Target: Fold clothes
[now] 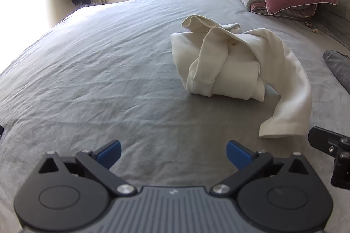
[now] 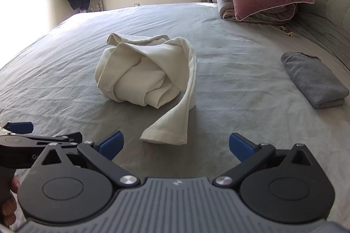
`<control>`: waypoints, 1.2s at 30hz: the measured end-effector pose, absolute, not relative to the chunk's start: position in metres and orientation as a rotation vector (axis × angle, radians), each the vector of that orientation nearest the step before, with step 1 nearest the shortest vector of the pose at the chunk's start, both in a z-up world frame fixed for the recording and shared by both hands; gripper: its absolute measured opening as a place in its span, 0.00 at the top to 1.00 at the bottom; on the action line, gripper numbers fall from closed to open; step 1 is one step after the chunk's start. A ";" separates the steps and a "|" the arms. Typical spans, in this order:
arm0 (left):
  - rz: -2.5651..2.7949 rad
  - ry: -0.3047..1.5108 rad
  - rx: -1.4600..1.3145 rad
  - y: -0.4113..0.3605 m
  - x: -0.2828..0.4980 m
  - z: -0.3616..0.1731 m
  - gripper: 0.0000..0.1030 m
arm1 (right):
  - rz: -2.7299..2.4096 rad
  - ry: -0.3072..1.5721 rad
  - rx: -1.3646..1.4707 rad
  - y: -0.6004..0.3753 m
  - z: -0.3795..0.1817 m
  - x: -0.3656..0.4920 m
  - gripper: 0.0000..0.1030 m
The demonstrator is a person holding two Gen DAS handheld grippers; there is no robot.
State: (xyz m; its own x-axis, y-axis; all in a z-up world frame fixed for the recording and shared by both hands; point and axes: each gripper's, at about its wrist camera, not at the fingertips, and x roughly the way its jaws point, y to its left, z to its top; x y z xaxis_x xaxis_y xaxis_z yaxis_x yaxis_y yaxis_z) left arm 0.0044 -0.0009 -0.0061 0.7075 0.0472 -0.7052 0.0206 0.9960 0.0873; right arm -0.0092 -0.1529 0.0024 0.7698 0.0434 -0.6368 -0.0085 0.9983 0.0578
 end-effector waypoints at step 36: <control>0.030 0.804 0.128 -0.003 0.006 -0.011 0.00 | 0.027 0.718 0.028 -0.149 -0.004 -0.007 0.00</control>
State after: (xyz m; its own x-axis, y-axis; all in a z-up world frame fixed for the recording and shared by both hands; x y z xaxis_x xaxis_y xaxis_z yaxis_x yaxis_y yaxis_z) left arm 0.0061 -0.0027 -0.0109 0.6937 0.0757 -0.7162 0.0215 0.9918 0.1257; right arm -0.0069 -0.1489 -0.0038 0.7531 0.0345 -0.6570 -0.0151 0.9993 0.0351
